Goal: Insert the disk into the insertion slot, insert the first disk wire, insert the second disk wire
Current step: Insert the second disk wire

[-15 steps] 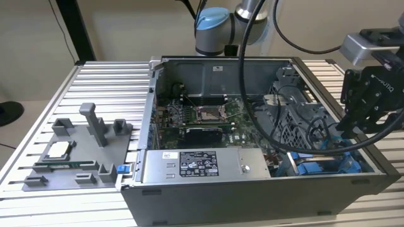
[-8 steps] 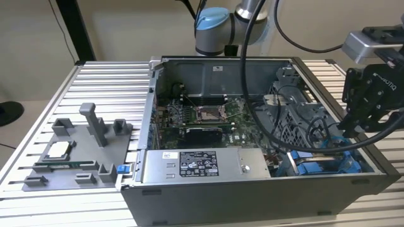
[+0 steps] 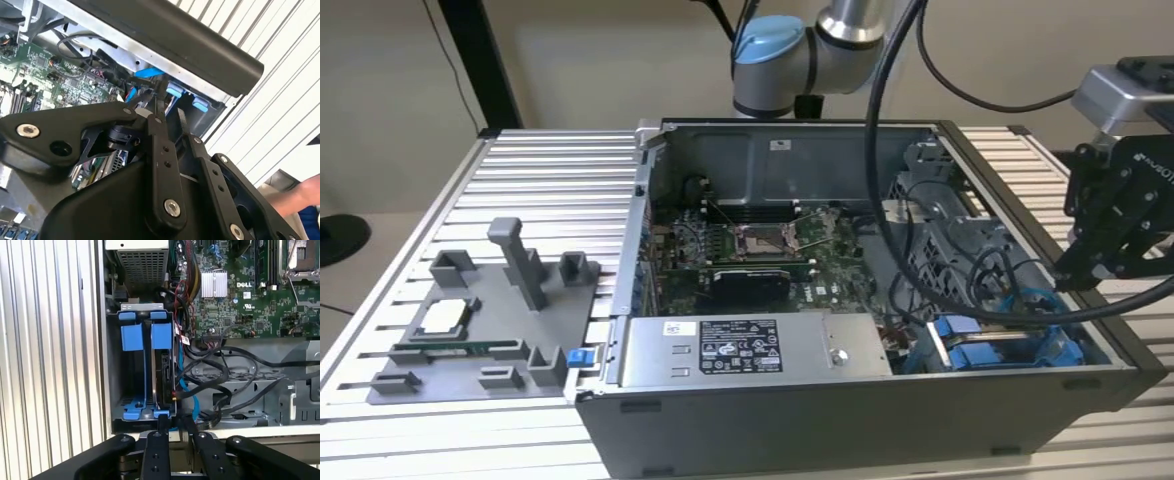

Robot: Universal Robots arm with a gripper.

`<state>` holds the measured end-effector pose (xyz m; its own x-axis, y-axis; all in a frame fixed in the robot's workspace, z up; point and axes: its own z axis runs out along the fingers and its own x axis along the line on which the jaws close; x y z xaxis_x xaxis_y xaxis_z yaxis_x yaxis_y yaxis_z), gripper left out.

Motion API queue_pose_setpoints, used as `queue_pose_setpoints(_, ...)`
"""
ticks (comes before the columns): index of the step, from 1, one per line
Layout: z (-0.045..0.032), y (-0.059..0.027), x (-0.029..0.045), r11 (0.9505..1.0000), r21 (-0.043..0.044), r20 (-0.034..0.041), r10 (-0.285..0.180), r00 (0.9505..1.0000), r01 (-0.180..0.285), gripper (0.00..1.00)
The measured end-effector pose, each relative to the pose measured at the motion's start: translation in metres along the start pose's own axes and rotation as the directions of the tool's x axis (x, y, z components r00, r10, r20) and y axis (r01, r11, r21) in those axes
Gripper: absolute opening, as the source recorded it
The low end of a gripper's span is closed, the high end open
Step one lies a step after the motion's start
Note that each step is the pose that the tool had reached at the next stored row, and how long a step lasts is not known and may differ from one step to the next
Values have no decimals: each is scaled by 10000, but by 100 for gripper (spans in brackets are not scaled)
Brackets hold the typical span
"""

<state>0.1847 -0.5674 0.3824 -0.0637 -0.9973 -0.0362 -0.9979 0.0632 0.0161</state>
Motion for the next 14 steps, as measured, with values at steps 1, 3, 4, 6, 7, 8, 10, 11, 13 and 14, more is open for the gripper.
queue_pose_setpoints(1,0,-19,-1,10000,-1,1,0,10000,0,100)
queue_pose_setpoints(3,-1,-56,-4,10000,-4,0,1,10000,-1,100)
queue_pose_setpoints(4,-1,-73,-5,10000,-4,1,1,10000,-1,100)
queue_pose_setpoints(6,-1,-96,-6,10000,-4,1,0,10000,0,100)
queue_pose_setpoints(7,-1,-105,-7,10000,-4,0,0,10000,0,100)
queue_pose_setpoints(8,-1,-115,-7,10000,-4,1,0,10000,0,100)
queue_pose_setpoints(10,-2,-127,-9,10000,-4,0,0,10000,0,100)
queue_pose_setpoints(11,-2,-127,-9,10000,-4,1,1,10000,-1,100)
queue_pose_setpoints(13,-1,-128,-8,10000,-4,1,2,10000,-2,100)
queue_pose_setpoints(14,-2,-129,-8,10000,-4,0,1,10000,-1,100)
